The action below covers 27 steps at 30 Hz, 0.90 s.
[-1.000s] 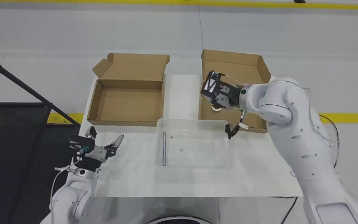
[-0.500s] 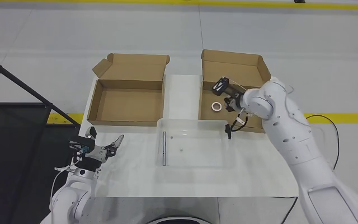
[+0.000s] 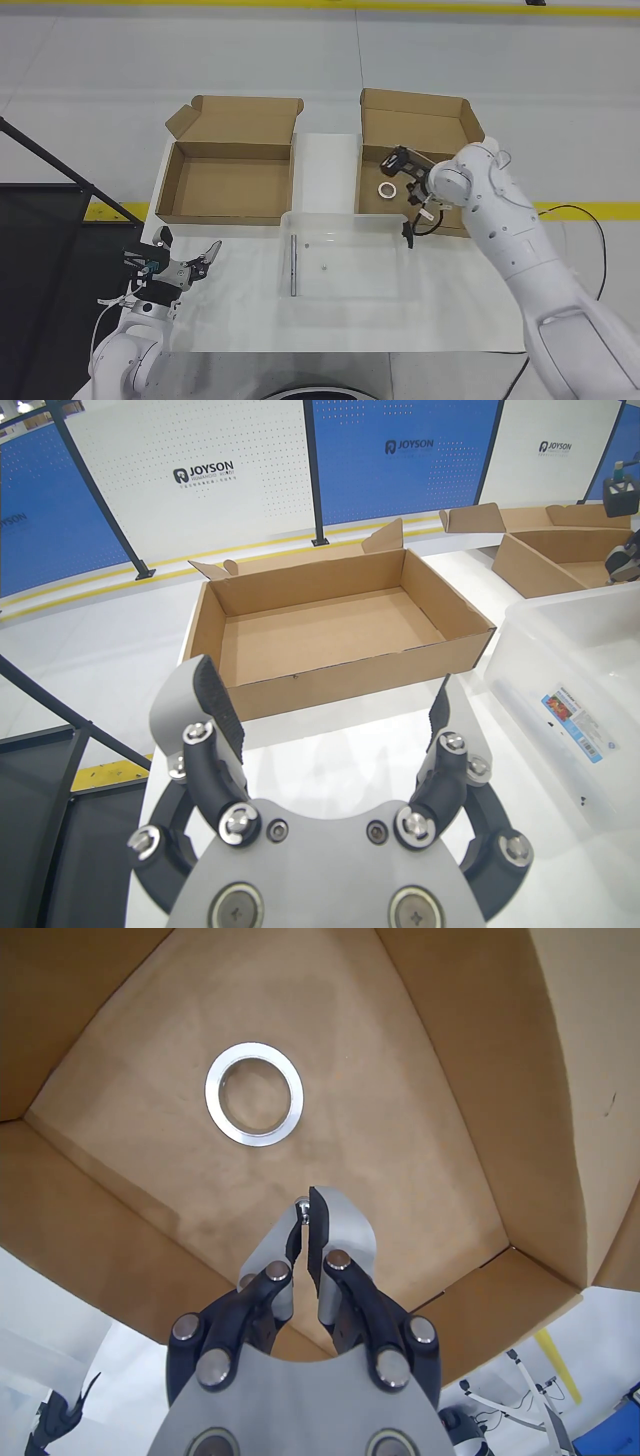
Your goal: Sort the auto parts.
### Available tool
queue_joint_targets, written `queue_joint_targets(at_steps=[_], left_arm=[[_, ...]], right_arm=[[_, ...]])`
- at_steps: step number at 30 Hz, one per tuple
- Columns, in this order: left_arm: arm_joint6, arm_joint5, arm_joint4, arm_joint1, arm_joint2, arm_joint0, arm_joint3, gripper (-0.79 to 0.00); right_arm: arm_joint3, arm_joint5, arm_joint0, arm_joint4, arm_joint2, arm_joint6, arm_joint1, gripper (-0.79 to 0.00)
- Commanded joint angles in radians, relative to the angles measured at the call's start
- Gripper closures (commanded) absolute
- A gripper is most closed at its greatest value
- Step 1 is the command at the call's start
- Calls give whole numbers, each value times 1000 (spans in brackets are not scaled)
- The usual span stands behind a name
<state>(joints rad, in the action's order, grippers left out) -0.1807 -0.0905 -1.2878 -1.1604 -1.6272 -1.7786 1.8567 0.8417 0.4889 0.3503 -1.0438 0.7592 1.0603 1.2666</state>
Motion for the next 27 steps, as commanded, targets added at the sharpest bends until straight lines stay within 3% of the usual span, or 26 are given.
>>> queue_joint_targets(at_steps=[1, 9, 18, 25, 27], left_arm=[[0, 0, 0, 0, 0, 0, 0, -785], [0, 0, 0, 0, 0, 0, 0, -785], [0, 0, 0, 0, 0, 0, 0, -785], [0, 0, 0, 0, 0, 0, 0, -785], [0, 0, 0, 0, 0, 0, 0, -785]], right_arm=[[-17, -2, -6, -1, -11, 5, 7, -74], [-67, -3, -21, 5, -34, -12, 29, -105], [-55, -4, -33, 6, -9, -18, 24, -271], [208, 16, 8, -11, 71, -11, -18, -388], [321, 30, 47, -6, 109, -4, -36, -465]])
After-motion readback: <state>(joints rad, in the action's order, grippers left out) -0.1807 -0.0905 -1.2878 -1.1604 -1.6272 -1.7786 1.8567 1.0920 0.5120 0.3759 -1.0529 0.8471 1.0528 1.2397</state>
